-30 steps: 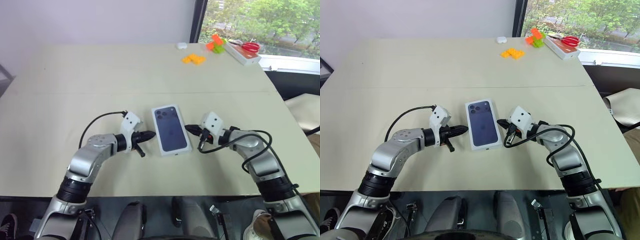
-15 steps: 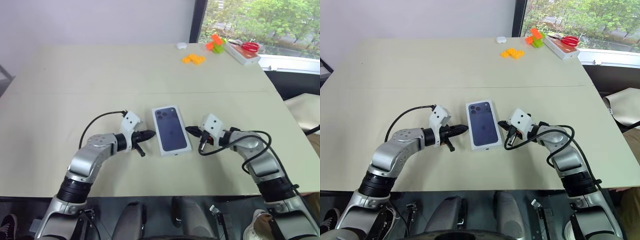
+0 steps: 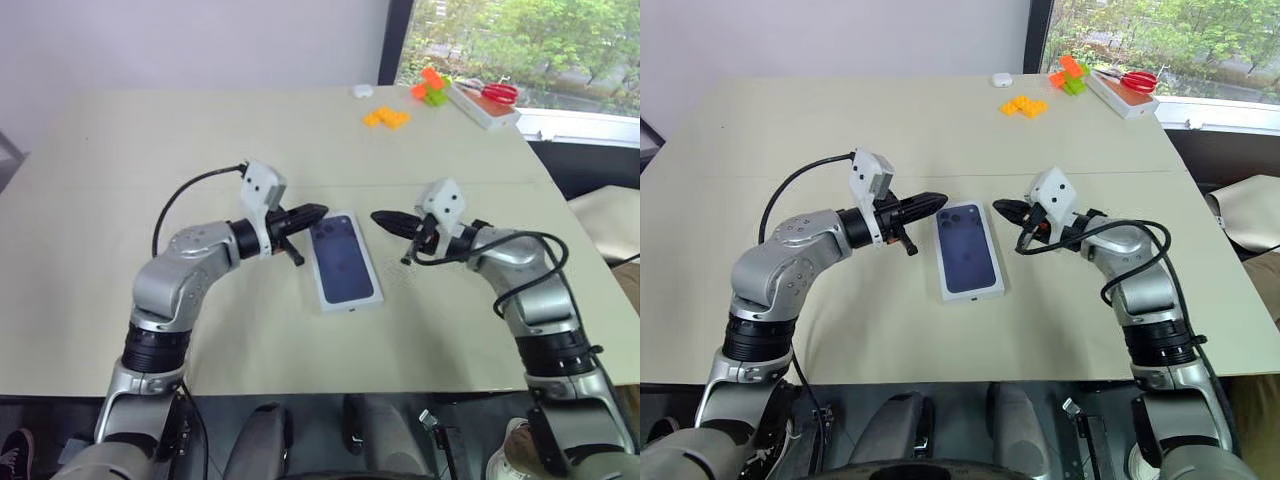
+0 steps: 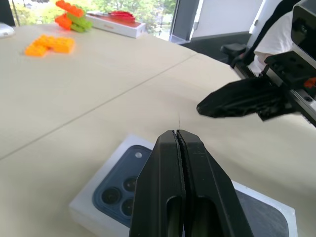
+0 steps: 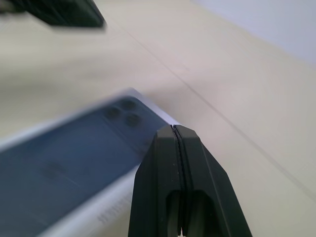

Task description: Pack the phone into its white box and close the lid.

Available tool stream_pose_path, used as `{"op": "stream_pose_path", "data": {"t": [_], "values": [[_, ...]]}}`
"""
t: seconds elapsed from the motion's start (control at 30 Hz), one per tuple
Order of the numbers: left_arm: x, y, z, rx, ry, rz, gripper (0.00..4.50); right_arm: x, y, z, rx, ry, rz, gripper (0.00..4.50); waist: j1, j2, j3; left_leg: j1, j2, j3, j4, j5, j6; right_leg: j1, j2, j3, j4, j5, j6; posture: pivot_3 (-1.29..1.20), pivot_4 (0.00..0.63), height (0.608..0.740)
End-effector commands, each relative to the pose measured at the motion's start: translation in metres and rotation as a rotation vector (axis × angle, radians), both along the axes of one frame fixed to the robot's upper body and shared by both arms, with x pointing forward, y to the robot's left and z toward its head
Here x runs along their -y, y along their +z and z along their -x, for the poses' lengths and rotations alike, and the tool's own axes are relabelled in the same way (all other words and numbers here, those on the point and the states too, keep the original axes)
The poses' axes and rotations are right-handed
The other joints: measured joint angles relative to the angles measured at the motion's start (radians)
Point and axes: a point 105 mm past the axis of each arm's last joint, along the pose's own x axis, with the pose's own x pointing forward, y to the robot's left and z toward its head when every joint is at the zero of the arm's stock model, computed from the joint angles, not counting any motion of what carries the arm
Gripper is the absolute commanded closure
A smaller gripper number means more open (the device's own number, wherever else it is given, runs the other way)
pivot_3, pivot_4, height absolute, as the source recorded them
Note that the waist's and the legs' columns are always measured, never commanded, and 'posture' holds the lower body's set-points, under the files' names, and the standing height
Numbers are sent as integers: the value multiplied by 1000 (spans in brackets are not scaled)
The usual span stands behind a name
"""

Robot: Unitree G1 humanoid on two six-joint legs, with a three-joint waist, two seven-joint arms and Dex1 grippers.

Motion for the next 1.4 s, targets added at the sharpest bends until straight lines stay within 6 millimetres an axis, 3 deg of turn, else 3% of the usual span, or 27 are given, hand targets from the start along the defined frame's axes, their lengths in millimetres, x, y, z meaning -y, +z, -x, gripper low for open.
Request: {"op": "stream_pose_path", "data": {"t": [0.03, 0.17, 0.23, 0.33, 0.43, 0.7, 0.93, 1.0, 1.07, 1.27, 1.33, 1.4], "values": [[9, -11, 2, 0, -2, -8, 4414, -15, 6, 12, 12, 55, -37, 4500, 2, 0, 0, 0, 0, 0, 0, 0, 0, 0, 0, 0, 0, 0, 0, 0, 150, 740], [8, -48, 3, -89, 37, -28, 4414, -11, -40, 23, -74, 40, 31, 4500, 6, 0, -1, 0, -1, 0, 0, 0, 0, 1, -1, 0, -1, 0, 0, 0, 150, 740], [5, -77, 4, -120, 59, -136, 4414, -5, -62, 28, -121, 18, 53, 4500, 4, 0, -1, 0, -2, 0, 0, 0, 0, 1, -2, 0, -1, 0, 0, 0, 150, 740], [2, -95, 9, -135, 53, -197, 4414, -2, -76, 35, -151, 9, 65, 4500, 3, -1, -1, 4, -2, 1, 0, 0, 0, 5, -2, 1, -1, 0, 0, 0, 150, 740], [0, -92, 7, -131, 63, -183, 4414, -2, -74, 33, -141, 2, 70, 4500, 1, -1, -2, 17, -1, 0, -1, -1, 1, 17, -1, 0, -3, -6, 1, 0, 150, 740], [-10, -72, -5, -133, 95, -127, 4414, -4, -56, 24, -102, 3, 45, 4500, 1, -1, -2, 15, -1, 0, 0, -1, 1, 15, 0, 0, -2, -2, 2, 0, 150, 740], [-23, -33, -11, -55, 83, -80, 4414, 11, -19, 10, -111, -39, -84, 4500, 0, 0, -1, 13, 0, 0, 0, -1, 1, 13, 0, 0, -2, -2, 2, 0, 150, 740], [-26, 0, -16, -61, 76, 53, 3909, 13, 2, 7, -106, -26, -158, 3969, 2, -1, 0, 13, 0, 0, 0, -1, 1, 13, 0, 0, -2, -2, 2, 0, 150, 740], [-29, 18, -18, -28, 56, 69, 3175, 13, 10, 8, -89, 4, -160, 3228, 3, -1, 0, 11, 0, -1, 0, 0, 1, 12, -1, -1, -2, -1, 2, 0, 150, 740], [-44, -2, -9, -12, 20, -45, 239, 18, 0, 14, -88, 28, -110, 302, -7, 0, -1, 12, -1, 1, -2, -2, 3, 11, -1, 1, -2, -2, 3, 0, 150, 740], [-52, 1, -2, -3, 2, 19, 51, 23, 5, 21, -84, 64, -148, 63, -1, 0, 0, 10, 0, 1, -3, -2, 3, 9, -1, 1, -2, -2, 2, 0, 150, 740], [-70, -17, 2, -31, 27, -45, 51, 34, 2, 27, -81, 72, -119, 63, 1, 0, 0, 8, 0, 1, -2, -2, 3, 8, -1, 1, -2, -2, 2, 0, 150, 740]]}}
